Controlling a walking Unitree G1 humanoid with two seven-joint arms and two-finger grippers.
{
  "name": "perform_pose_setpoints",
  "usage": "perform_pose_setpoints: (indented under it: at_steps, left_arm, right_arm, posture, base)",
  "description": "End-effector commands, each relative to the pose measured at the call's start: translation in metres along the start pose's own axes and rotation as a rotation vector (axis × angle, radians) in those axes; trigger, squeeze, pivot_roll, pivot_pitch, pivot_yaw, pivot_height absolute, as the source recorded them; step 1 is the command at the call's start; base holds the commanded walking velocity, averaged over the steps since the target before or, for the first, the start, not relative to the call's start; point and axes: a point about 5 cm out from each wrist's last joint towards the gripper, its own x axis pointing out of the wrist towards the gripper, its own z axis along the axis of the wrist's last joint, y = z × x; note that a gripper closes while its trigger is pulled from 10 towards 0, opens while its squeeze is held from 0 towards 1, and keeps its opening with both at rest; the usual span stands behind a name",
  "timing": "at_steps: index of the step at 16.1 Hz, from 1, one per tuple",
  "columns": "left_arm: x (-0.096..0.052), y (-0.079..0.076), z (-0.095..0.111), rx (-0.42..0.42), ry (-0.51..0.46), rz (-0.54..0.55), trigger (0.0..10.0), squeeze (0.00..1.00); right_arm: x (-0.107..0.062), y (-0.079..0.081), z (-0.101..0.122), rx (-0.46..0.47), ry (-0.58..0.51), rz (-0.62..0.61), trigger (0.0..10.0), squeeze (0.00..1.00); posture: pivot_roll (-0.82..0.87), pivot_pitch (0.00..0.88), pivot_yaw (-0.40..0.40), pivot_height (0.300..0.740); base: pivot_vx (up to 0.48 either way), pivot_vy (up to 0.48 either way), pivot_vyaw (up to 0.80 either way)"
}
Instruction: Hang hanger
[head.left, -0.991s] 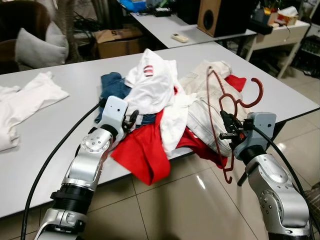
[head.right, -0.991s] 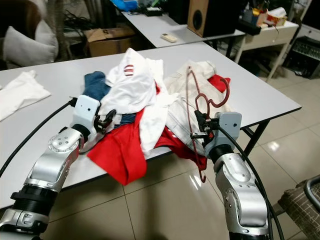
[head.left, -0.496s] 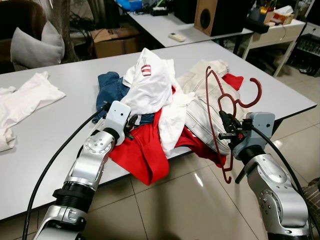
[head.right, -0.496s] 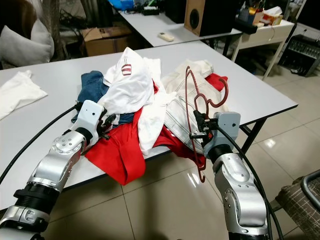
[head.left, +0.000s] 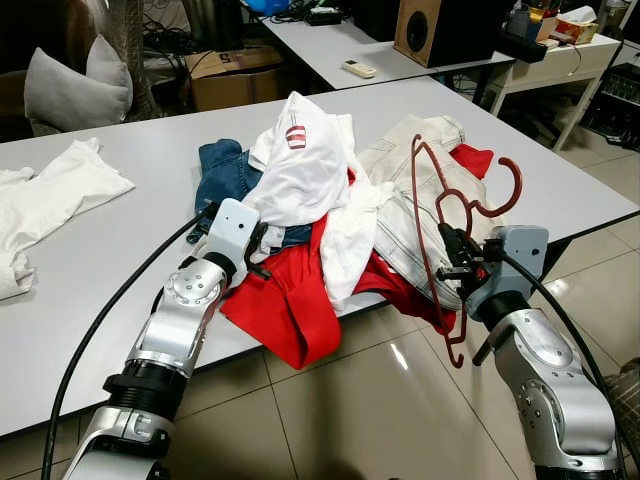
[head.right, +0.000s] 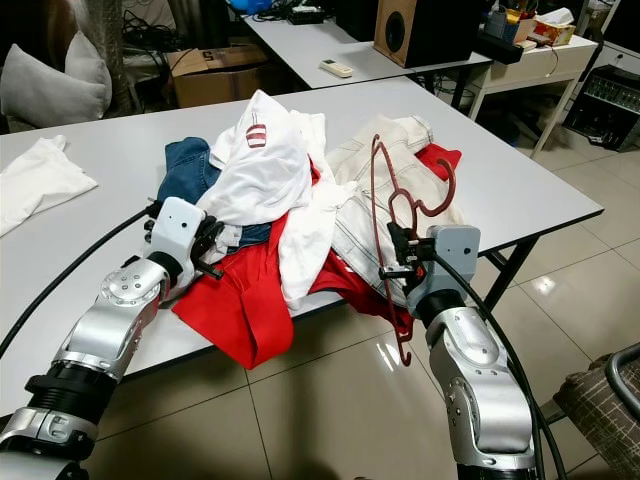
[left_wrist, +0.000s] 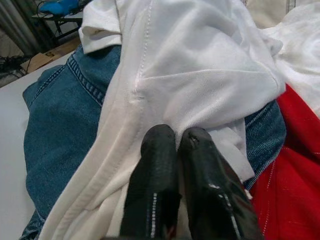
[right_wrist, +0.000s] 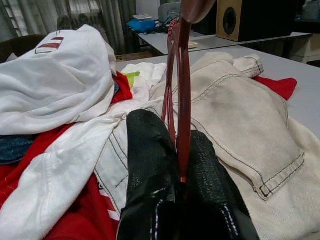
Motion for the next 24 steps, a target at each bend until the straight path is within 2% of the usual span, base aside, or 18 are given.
perform_pose_setpoints:
  at_steps: [1, 6, 8, 9, 11, 13, 16, 17, 20, 24]
  left_arm:
    - [0.002, 0.005, 0.005, -0.005, -0.019, 0.010, 0.0, 0.00]
    - [-0.002, 0.014, 0.016, -0.075, -0.123, 0.022, 0.0, 0.00]
    - [-0.005, 0.025, 0.031, -0.147, -0.231, 0.060, 0.0, 0.00]
    - [-0.005, 0.029, 0.035, -0.159, -0.255, 0.073, 0.0, 0.00]
    - [-0.009, 0.051, 0.056, -0.187, -0.351, 0.124, 0.0, 0.00]
    - [-0.014, 0.071, 0.073, -0.158, -0.418, 0.154, 0.0, 0.00]
    - [-0.026, 0.111, 0.113, -0.078, -0.528, 0.219, 0.0, 0.00]
    - [-0.028, 0.116, 0.121, -0.063, -0.543, 0.212, 0.0, 0.00]
    - [-0.029, 0.118, 0.146, -0.010, -0.587, 0.107, 0.0, 0.00]
    - [-0.029, 0.117, 0.162, -0.034, -0.637, 0.074, 0.0, 0.00]
  right_arm:
    - [0.000, -0.002, 0.002, -0.006, -0.015, -0.012, 10.0, 0.00]
    - [0.002, -0.001, 0.002, -0.011, -0.018, -0.010, 10.0, 0.00]
    - [0.002, -0.001, 0.002, -0.014, -0.020, -0.009, 10.0, 0.00]
    - [0.002, -0.001, 0.002, -0.014, -0.021, -0.009, 10.0, 0.00]
    - [0.004, -0.001, 0.003, -0.016, -0.025, -0.007, 10.0, 0.00]
    - [0.005, -0.001, 0.003, -0.019, -0.028, -0.005, 10.0, 0.00]
    - [0.005, -0.001, 0.003, -0.021, -0.030, -0.002, 10.0, 0.00]
    - [0.005, 0.000, 0.002, -0.020, -0.030, 0.000, 10.0, 0.00]
    - [0.006, 0.001, 0.001, -0.016, -0.033, 0.001, 10.0, 0.00]
    - [0.007, 0.003, 0.000, -0.007, -0.040, -0.007, 10.0, 0.00]
  posture:
    - [-0.20, 0.000, 0.021, 0.719]
    - [-0.20, 0.000, 0.020, 0.719]
    - [-0.20, 0.000, 0.019, 0.719]
    - [-0.20, 0.000, 0.019, 0.719]
    - [-0.20, 0.000, 0.017, 0.719]
    - [-0.20, 0.000, 0.015, 0.719]
    - [-0.19, 0.000, 0.015, 0.719]
    - [-0.19, 0.000, 0.015, 0.719]
    - [-0.18, 0.000, 0.023, 0.719]
    - [-0.18, 0.000, 0.034, 0.719]
  base:
    - [0.000, 0.000, 0.00]
    - [0.000, 0.000, 0.00]
    - [0.000, 0.000, 0.00]
    - [0.000, 0.000, 0.00]
    - [0.000, 0.000, 0.00]
    - [0.000, 0.000, 0.00]
    - [0.000, 0.000, 0.00]
    - [0.000, 0.000, 0.00]
    - [0.000, 0.000, 0.00]
    - [0.000, 0.000, 0.00]
